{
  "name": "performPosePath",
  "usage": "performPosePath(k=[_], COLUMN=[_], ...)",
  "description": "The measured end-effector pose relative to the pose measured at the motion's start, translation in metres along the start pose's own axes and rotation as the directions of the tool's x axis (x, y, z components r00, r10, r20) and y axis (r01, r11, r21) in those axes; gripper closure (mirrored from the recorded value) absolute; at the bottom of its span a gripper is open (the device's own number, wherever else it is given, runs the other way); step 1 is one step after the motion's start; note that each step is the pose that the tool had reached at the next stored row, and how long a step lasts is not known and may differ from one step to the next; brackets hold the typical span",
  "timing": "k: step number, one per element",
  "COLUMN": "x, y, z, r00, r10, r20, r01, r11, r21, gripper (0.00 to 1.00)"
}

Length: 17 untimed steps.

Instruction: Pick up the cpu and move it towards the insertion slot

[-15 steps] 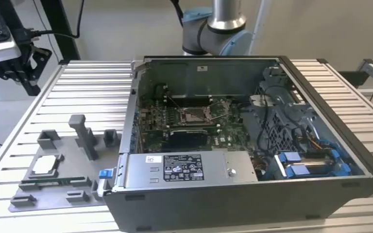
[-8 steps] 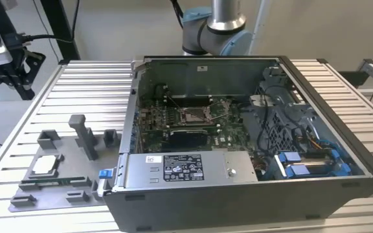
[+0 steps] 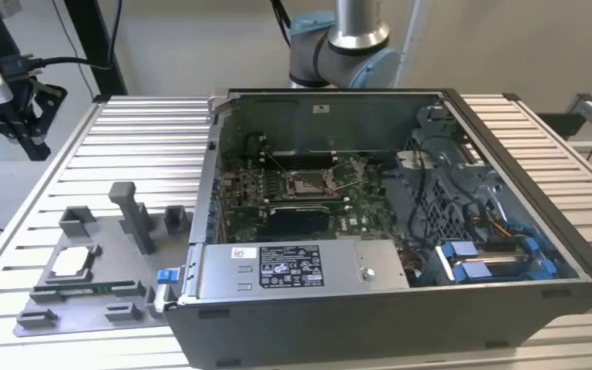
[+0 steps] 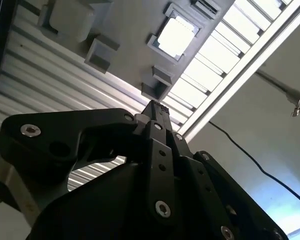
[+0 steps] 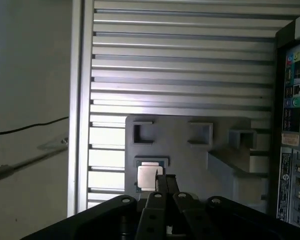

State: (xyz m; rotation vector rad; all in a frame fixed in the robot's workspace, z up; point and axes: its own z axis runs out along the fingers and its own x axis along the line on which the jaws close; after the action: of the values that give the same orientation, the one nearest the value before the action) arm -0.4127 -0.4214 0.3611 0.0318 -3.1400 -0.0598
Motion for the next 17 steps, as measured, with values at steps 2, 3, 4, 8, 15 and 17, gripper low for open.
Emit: performPosePath(k=[2, 3, 4, 8, 15, 17], x=[0.0, 0.0, 0.0, 0.0, 0.0, 0.0], y=[0.0, 0.0, 0.0, 0.0, 0.0, -0.0001], z=[0.0, 0.0, 0.0, 0.0, 0.0, 0.0009], r00=[1.0, 1.0, 1.0, 1.0, 1.0, 1.0], r10=[0.0, 0.0, 0.0, 0.0, 0.0, 0.0], r20=[0.0, 0.0, 0.0, 0.0, -0.0002, 0.0], r01=[0.0, 0.0, 0.0, 0.0, 0.0, 0.0], r11=[1.0, 1.0, 1.0, 1.0, 1.0, 1.0], r21=[0.0, 0.0, 0.0, 0.0, 0.0001, 0.0], gripper=[1.0, 1.0, 1.0, 1.0, 1.0, 1.0])
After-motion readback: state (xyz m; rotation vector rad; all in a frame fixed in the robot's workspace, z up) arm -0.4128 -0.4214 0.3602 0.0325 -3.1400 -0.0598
